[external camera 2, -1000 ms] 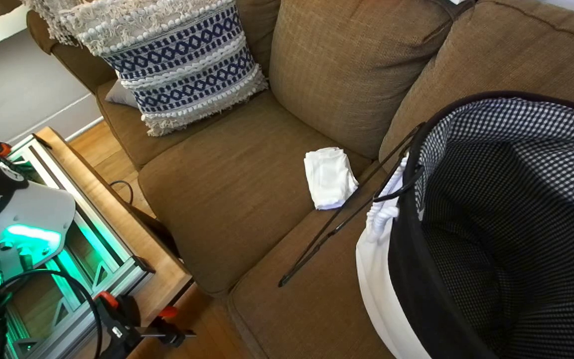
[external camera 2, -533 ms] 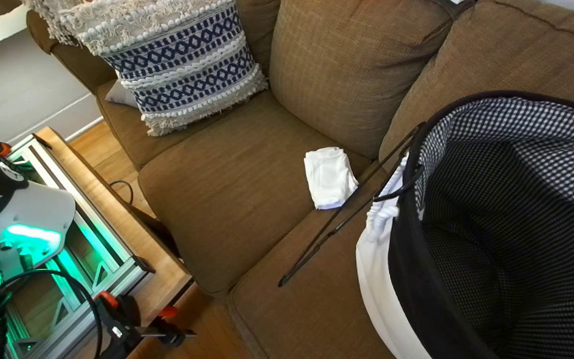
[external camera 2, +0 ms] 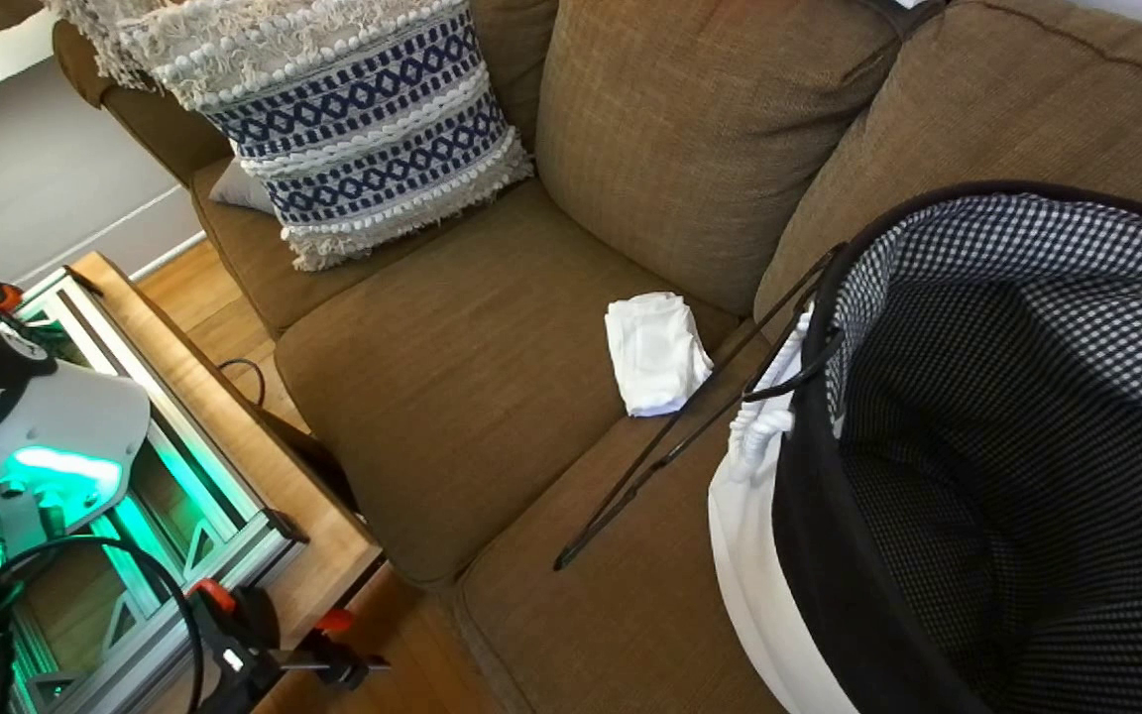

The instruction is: Pick up the white and blue throw pillow and move it to the right side of the couch

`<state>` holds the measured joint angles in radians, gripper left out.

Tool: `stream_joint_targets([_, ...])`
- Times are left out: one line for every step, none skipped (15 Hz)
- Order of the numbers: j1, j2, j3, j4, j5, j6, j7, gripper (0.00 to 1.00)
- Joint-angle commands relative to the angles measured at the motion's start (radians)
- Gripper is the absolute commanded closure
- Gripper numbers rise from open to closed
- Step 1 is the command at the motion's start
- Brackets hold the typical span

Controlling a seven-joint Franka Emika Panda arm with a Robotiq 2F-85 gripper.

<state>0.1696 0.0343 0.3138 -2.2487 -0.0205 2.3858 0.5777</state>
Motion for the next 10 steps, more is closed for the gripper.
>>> stream_joint_targets([0.051,0.056,-0.036,0.046,0.001,-0.001,0.009,0.0])
stream_joint_targets([0.067,0.113,-0.041,0.09,0.005,-0.001,0.008,0.0])
stream_joint_targets([0.075,0.155,-0.046,0.122,0.008,-0.002,0.006,0.0])
stream_joint_targets([0.079,0.182,-0.051,0.143,0.01,-0.001,0.005,0.0])
stream_joint_targets([0.08,0.196,-0.054,0.155,0.011,-0.001,0.004,0.0])
stream_joint_targets([0.08,0.2,-0.056,0.159,0.011,-0.001,0.004,0.0])
stream_joint_targets([0.08,0.199,-0.056,0.16,0.011,-0.002,0.004,0.0])
stream_joint_targets([0.088,0.251,-0.063,0.208,0.027,-0.005,0.044,0.0])
stream_joint_targets([0.102,0.288,-0.075,0.247,0.028,-0.023,0.071,0.0])
stream_joint_targets([0.117,0.317,-0.089,0.277,0.025,-0.036,0.106,0.0])
